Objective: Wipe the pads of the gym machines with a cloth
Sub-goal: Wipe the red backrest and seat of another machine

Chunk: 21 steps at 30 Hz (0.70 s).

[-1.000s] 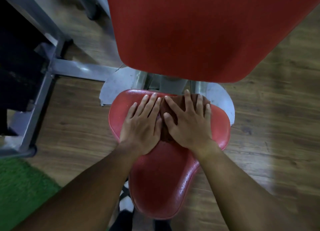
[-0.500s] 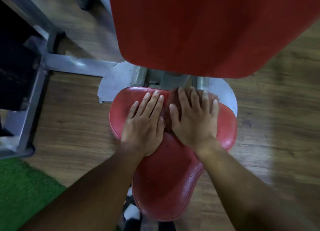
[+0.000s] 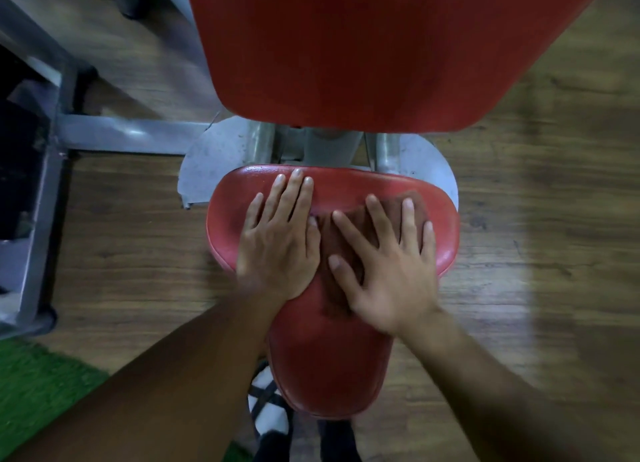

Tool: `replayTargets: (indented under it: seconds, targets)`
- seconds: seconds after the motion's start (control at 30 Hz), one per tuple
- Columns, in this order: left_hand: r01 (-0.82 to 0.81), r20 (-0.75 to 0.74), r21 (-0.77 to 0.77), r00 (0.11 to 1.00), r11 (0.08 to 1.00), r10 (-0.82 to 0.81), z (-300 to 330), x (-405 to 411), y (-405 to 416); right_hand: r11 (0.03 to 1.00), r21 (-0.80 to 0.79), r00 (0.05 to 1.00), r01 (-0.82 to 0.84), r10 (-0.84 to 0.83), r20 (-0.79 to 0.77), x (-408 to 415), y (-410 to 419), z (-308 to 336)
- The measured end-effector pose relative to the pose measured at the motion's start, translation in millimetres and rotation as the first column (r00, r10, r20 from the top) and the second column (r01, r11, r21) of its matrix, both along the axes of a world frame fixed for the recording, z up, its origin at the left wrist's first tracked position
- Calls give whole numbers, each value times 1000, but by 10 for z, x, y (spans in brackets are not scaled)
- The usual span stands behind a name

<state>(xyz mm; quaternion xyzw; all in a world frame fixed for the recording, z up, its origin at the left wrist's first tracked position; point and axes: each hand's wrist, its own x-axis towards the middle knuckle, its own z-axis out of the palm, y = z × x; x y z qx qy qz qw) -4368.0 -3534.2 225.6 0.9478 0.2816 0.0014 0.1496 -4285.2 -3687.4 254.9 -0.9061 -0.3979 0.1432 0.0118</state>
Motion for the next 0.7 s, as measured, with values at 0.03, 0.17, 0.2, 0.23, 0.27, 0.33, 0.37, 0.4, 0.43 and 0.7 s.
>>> replayTargets:
  seconds: [0.03,0.17,0.2,0.23,0.27,0.33,0.37,0.4,0.43,0.7]
  targets:
    - [-10,1,4,1000,1000,10,-10,8,1,1000,-12,1000,20,-20,18,187,63,-58]
    - [-6,5,8,1000,1000,6,-27,-7,2,968,-53,968,245,-242,69,709,338,-144]
    - [3,6,6,1000,1000,-3,-26,-17,4,965,-38,963,258,-253,94,625,309,-137]
    - [3,8,5,1000,1000,-3,-26,-26,9,972,-21,967,234,-230,110,485,243,-129]
    - [0,14,9,1000,1000,0,-27,-21,14,982,-15,975,188,-185,122,340,149,-105]
    - [-11,8,13,1000,1000,11,-28,-19,4,997,-33,994,66,-63,90,245,-43,-66]
    - [-16,6,12,1000,1000,16,-25,-14,-3,999,-35,997,35,-32,73,347,-81,-76]
    - [-17,10,12,1000,1000,17,-27,0,-5,998,-29,996,60,-58,60,510,-70,-91]
    - [-14,13,8,1000,1000,14,-31,17,-9,991,-17,990,134,-133,45,683,-24,-100]
    - [-14,30,-9,999,1000,14,-42,-24,7,984,21,983,175,-176,47,35,-188,-57]
